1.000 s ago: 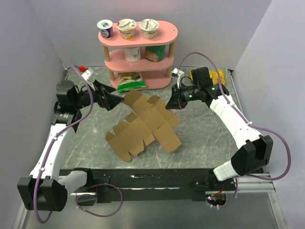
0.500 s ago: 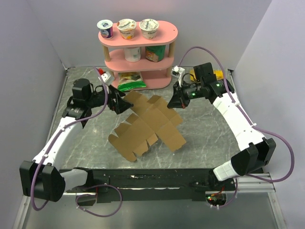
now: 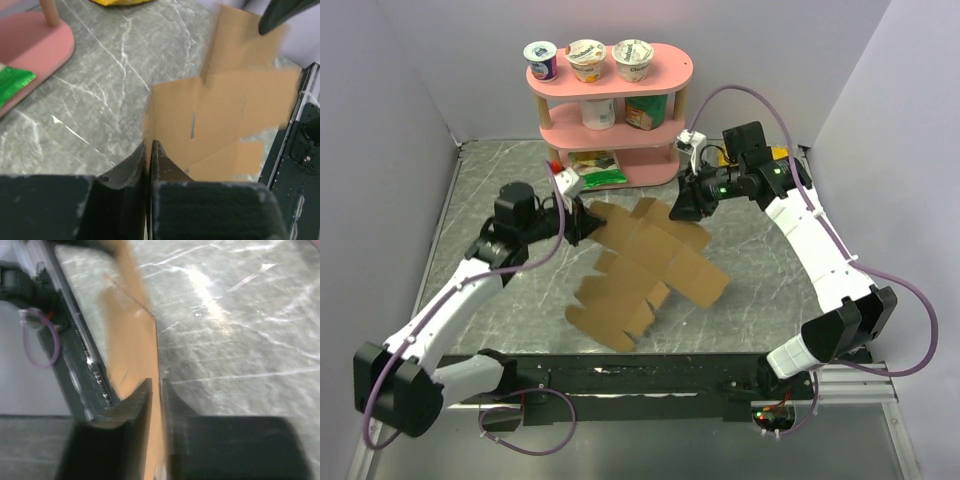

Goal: Fold the paper box

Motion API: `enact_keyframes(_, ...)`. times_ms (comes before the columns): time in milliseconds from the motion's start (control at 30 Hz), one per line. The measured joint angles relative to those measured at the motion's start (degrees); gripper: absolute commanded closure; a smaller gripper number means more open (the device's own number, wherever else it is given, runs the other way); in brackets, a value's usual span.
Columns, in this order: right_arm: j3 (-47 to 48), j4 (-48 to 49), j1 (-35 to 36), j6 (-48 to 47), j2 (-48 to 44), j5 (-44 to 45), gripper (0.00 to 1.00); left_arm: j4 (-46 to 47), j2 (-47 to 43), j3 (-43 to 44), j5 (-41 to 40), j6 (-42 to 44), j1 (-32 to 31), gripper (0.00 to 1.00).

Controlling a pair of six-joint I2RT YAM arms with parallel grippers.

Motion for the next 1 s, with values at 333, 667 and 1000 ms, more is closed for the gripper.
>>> enact_keyframes(333,-17.92,24.48,2.19,27.04,-13.86,15.21,0.08,4.76,-16.39,-13.79,-21.57,0.07,-13.51,0.96)
enact_keyframes(667,-43.5,47.58,15.13,53.09,-27.08,36.22,0.06,5.92,-15.96,-15.26,-38.23,1.95,-22.69,0.98)
enact_keyframes(1000,-38.82,49.05,13.86,32.68,-30.1,33.88,0.0,5.99,-15.63,-15.56,-37.31,3.96,-23.12,0.99)
